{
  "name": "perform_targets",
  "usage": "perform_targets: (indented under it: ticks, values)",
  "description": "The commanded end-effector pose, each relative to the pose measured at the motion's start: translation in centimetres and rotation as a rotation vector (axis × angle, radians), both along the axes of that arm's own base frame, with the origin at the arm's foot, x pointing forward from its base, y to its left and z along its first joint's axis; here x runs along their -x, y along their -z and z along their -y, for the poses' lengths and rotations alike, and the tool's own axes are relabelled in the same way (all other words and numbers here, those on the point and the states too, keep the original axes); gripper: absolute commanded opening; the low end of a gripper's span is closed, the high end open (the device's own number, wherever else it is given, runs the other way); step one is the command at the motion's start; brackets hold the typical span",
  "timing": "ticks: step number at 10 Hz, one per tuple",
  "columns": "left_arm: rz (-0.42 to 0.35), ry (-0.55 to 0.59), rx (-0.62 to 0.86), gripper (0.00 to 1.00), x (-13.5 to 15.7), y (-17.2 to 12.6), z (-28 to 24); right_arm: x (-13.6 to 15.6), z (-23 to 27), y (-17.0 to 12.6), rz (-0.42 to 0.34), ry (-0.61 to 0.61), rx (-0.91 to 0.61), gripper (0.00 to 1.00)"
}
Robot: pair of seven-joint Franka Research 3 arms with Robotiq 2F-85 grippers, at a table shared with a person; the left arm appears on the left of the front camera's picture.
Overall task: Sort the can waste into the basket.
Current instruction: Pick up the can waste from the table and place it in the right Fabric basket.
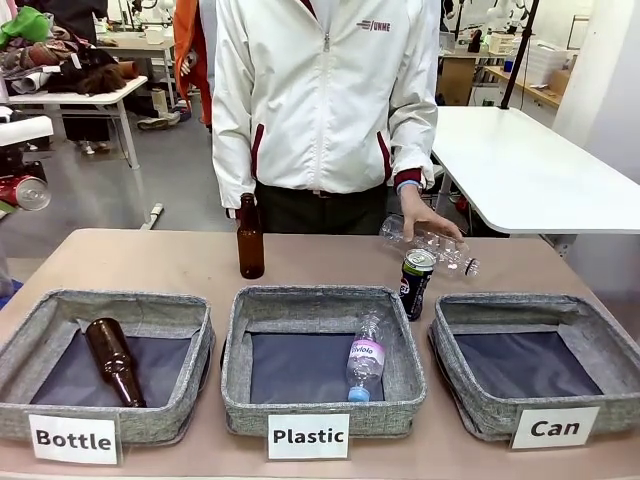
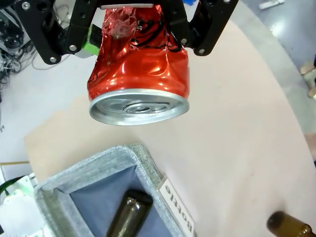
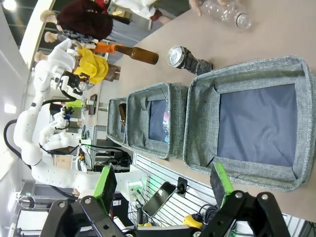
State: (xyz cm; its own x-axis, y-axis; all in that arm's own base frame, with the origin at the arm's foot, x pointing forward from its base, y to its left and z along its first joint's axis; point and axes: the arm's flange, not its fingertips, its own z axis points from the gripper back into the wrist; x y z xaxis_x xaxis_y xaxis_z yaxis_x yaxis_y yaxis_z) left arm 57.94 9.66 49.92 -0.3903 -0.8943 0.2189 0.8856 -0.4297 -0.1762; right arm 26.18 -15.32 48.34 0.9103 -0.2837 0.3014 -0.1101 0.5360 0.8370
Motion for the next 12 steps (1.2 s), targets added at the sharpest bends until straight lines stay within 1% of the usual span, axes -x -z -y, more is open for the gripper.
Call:
perform_targets:
  ticks: [1,2,3,4,5,6,7,9,10,11,12]
  values:
    - [0.0,-0.017,0.009,0.0,0.3,-0.8,-0.3,-0.1,0.2,-0.1,0.033,-0.007,-0.014,1.0]
    - [0.0,0.0,0.0,0.0,0.0,0.0,0.0,-0.1,0.2,-0.1,0.033,-0.007,-0.014,1.0]
    - [-0.049,-0.114,0.021,0.0,-0.9,0.5,1.5,-0.1,0.2,-0.1,0.033,-0.007,-0.014,1.0]
    - [-0.026,-0.095,0.127,0.0,0.0,-0.1,4.1,-0.1,0.2,-0.1,0.033,-0.007,-0.014,1.0]
    - [-0.056,-0.133,0.201,0.0,1.2,-0.6,8.4,-0.1,0.2,-0.1,0.033,-0.007,-0.014,1.0]
    - [-0.045,-0.14,0.213,0.0,2.5,-1.2,12.9,-0.1,0.2,-0.1,0.033,-0.007,-0.014,1.0]
    - [-0.029,-0.08,0.165,0.0,3.7,-1.8,17.0,-0.1,0.2,-0.1,0.033,-0.007,-0.014,1.0]
    - [0.005,0.032,0.114,0.0,5.4,-2.5,22.7,-0.1,0.2,-0.1,0.033,-0.007,-0.014,1.0]
    - [0.02,0.028,0.134,0.0,6.0,-2.5,24.3,-0.1,0.2,-0.1,0.033,-0.007,-0.014,1.0]
    - [-0.053,-0.073,0.115,0.0,6.0,-2.6,25.7,-0.1,0.2,-0.1,0.033,-0.007,-0.014,1.0]
    - [0.008,-0.039,0.084,0.0,7.4,-3.4,23.4,-0.1,0.2,-0.1,0.033,-0.007,-0.014,1.0]
